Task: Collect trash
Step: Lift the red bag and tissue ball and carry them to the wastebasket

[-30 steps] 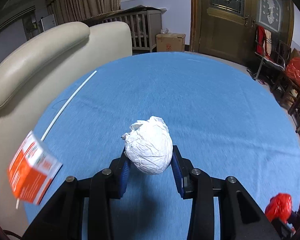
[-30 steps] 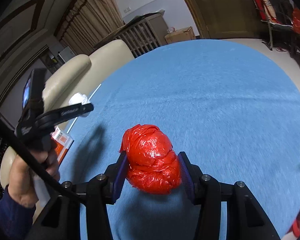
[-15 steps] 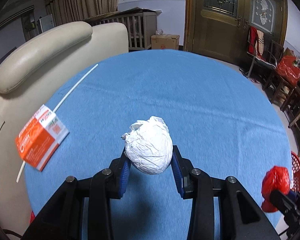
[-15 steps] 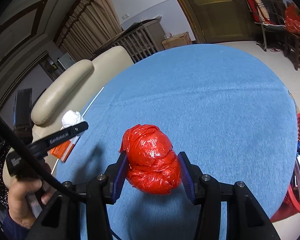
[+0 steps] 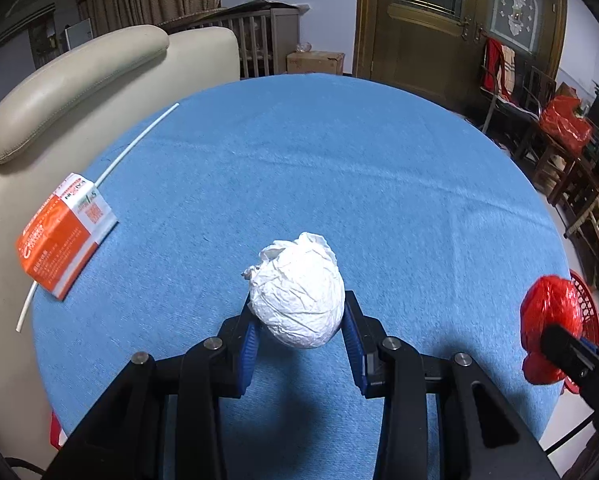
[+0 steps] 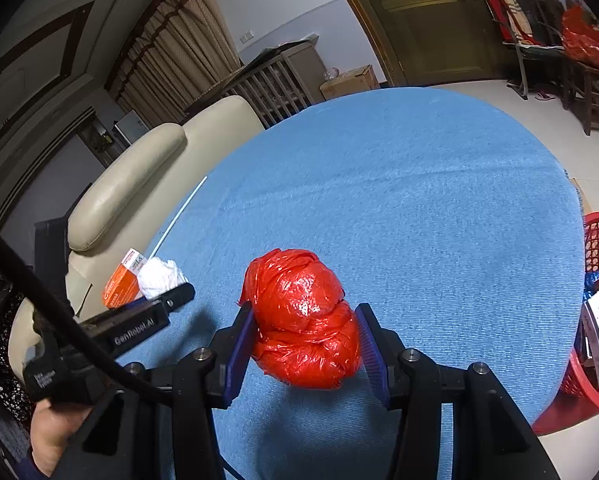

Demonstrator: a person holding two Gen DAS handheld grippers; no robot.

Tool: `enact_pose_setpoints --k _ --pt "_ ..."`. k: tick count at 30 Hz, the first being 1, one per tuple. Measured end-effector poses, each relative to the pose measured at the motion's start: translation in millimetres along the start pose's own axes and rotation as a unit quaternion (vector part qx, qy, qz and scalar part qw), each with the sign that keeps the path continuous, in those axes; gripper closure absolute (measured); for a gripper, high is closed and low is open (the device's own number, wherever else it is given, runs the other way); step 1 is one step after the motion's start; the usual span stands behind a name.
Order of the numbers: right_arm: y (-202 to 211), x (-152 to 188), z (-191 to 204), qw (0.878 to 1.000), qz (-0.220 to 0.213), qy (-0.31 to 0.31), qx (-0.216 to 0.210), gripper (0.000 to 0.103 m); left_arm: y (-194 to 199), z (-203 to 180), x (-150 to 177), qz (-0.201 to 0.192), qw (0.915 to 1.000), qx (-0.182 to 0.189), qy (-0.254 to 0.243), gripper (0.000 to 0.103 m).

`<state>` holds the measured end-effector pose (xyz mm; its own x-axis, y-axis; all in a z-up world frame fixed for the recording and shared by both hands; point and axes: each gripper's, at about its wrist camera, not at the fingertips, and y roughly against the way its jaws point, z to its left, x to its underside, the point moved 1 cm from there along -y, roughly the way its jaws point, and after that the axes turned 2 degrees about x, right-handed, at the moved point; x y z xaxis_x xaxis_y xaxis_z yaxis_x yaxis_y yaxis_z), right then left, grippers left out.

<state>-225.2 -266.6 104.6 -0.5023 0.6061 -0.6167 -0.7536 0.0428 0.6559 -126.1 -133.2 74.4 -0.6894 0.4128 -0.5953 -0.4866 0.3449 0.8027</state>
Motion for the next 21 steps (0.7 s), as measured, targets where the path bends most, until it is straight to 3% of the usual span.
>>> enact_pose_setpoints --k 11,21 --pt "19.8 1.3 -16.7 1.000 -0.015 -0.017 0.006 0.050 -6.2 -25.9 5.6 0.018 0.9996 0.015 -0.019 0.063" --pt "48.4 4.0 -57.3 0.997 -0.037 -0.055 0.029 0.050 -7.8 -76.6 4.1 0.025 0.9972 0.037 -0.059 0.063"
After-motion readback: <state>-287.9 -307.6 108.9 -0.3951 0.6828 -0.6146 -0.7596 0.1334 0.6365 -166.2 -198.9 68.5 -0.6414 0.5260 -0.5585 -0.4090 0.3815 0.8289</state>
